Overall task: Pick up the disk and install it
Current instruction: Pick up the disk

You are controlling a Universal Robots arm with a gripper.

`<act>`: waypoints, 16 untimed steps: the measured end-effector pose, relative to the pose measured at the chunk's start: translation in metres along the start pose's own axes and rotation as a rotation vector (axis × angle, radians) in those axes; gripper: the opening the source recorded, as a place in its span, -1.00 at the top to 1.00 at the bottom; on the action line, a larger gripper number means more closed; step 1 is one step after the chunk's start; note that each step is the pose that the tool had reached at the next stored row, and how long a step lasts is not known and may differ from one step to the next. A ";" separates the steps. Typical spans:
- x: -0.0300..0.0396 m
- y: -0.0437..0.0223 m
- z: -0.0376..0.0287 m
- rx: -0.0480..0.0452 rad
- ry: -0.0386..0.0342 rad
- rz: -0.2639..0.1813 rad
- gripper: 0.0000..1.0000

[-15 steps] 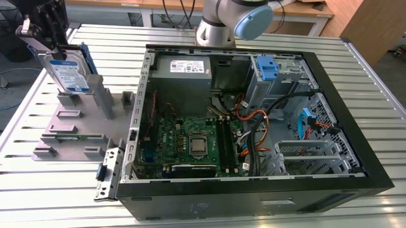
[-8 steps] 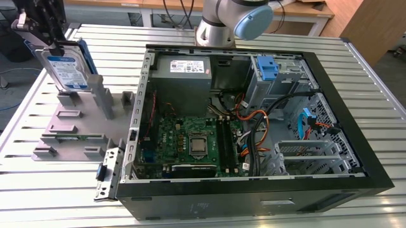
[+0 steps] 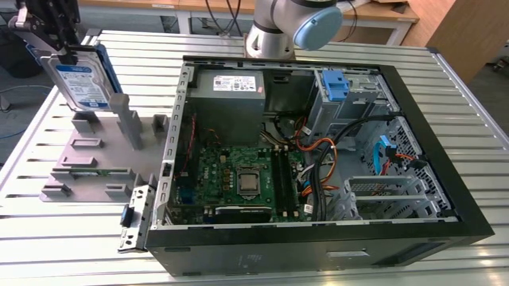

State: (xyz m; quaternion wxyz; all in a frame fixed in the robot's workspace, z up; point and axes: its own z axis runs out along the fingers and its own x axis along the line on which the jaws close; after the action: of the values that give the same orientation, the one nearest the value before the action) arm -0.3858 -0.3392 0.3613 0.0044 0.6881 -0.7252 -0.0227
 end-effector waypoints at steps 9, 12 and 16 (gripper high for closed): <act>-0.0001 0.0001 -0.0031 0.0001 -0.0001 0.000 0.31; -0.0001 0.0001 -0.0032 0.0000 0.0000 0.000 0.31; -0.0001 0.0002 -0.0057 -0.0005 0.0003 0.000 0.31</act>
State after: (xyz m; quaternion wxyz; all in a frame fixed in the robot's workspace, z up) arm -0.3857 -0.3392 0.3670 0.0046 0.6882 -0.7252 -0.0228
